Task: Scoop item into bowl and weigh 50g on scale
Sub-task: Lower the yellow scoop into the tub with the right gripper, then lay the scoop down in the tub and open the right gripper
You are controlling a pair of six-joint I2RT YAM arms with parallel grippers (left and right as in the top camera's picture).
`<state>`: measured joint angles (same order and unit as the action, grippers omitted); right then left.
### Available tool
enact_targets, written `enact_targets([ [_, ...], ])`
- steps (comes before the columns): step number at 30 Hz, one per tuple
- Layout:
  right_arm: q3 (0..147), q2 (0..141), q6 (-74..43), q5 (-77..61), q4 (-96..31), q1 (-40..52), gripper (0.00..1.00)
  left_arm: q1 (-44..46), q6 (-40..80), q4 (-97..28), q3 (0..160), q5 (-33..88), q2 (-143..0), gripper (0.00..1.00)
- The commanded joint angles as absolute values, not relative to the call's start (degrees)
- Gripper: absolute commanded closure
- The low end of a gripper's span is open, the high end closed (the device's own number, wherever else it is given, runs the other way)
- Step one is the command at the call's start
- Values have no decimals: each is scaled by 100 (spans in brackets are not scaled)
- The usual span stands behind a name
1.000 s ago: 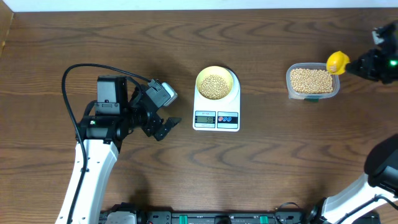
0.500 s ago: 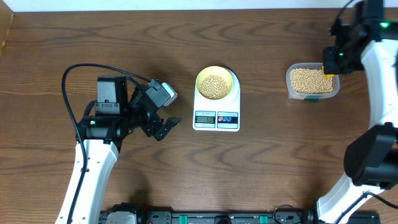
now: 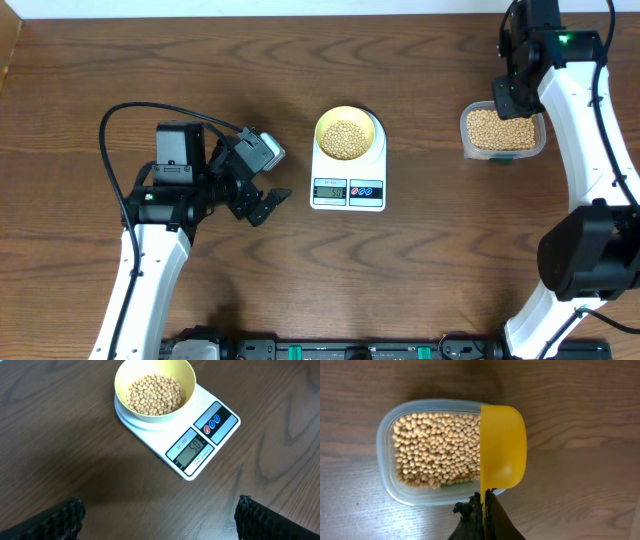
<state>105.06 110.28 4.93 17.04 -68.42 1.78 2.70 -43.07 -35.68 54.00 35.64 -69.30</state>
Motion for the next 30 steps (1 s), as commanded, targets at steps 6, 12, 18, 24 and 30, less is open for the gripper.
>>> enact_targets([
  [6, 10584, 10888, -174, 231, -6836, -222, 99, 281, -4235, -3573, 5498, 3597, -6943, 3],
  [12, 10584, 10888, -172, -1330, -6810, -934, 99, 281, -4235, -3573, 5498, 3597, -6945, 3],
  [18, 10527, 10888, -163, -2602, -6683, -1754, 99, 283, -4235, -3573, 5498, 3597, -6945, 2],
  [24, 10036, 10888, 80, -3618, -6431, -2377, 99, 283, -4237, -3575, 5498, 3597, -6945, 2],
  [30, 9400, 10888, 414, -4565, -6237, -2609, 99, 283, -4235, -3573, 5500, 3597, -6945, 3],
])
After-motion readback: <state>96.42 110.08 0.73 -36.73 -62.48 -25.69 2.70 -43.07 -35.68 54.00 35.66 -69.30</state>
